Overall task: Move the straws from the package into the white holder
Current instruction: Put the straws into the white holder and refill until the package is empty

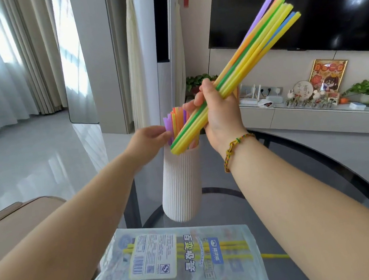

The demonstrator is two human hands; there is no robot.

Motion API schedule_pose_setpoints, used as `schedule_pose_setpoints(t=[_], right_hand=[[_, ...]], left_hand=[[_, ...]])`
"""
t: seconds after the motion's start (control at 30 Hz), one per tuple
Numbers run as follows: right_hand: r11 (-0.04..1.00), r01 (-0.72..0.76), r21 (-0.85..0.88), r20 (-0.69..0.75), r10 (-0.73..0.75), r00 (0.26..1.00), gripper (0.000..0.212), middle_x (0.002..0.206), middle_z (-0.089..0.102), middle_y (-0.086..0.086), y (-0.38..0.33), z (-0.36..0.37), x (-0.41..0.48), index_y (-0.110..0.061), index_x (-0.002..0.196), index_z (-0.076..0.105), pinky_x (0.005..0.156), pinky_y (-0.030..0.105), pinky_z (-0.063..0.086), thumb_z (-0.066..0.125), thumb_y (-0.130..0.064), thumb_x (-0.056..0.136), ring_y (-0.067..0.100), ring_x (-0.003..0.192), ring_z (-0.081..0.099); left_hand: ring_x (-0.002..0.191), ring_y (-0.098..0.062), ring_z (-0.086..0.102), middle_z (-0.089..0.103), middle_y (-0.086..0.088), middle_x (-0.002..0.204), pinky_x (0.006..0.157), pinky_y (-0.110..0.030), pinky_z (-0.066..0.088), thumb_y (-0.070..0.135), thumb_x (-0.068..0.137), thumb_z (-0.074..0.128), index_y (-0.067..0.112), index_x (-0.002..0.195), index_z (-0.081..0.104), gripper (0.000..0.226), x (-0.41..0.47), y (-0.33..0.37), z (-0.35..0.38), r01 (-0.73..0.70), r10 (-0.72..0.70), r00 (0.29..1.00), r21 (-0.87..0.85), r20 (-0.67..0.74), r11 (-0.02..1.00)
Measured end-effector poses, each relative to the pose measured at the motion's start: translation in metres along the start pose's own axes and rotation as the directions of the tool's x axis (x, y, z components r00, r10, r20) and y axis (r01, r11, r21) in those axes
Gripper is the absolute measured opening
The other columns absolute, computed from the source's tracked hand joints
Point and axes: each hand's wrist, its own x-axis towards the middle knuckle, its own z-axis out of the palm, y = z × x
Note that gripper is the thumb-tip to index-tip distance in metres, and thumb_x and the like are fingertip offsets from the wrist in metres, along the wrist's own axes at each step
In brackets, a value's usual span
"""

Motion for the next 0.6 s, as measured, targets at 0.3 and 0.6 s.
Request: schedule_pose_setpoints(t=[0.3, 0.6], right_hand=[[0.895, 0.111, -0.433, 0.012, -0.118, 0.993, 0.031, 0.063, 0.059, -0.003, 0.015, 0.0, 0.017, -0.017, 0.06, 0.052, 0.072, 0.028, 0.049, 0.049, -0.02, 0.09, 0.009, 0.063, 0.057], [0.834, 0.161, -0.528, 0.139, -0.103, 0.985, 0.012, 0.071, 0.056, -0.009, 0.018, -0.001, 0.012, -0.013, 0.087, 0.056, 0.064, 0.01, 0.047, 0.066, -0.015, 0.079, 0.002, 0.068, 0.056]], left_hand=[[0.08, -0.008, 0.056, 0.062, 0.001, 0.092, 0.078, -0.025, 0.041, 0.021, 0.087, 0.054, 0.011, 0.107, 0.064, 0.024, -0.001, -0.007, 0.003, 0.018, -0.018, 1.0, -0.041, -0.012, 0.999], [0.069, 0.004, 0.051, 0.06, 0.003, 0.089, 0.053, -0.002, 0.04, 0.015, 0.086, 0.053, 0.01, 0.107, 0.064, 0.024, -0.002, -0.01, 0.006, -0.021, 0.018, 0.997, -0.053, -0.07, 0.998]])
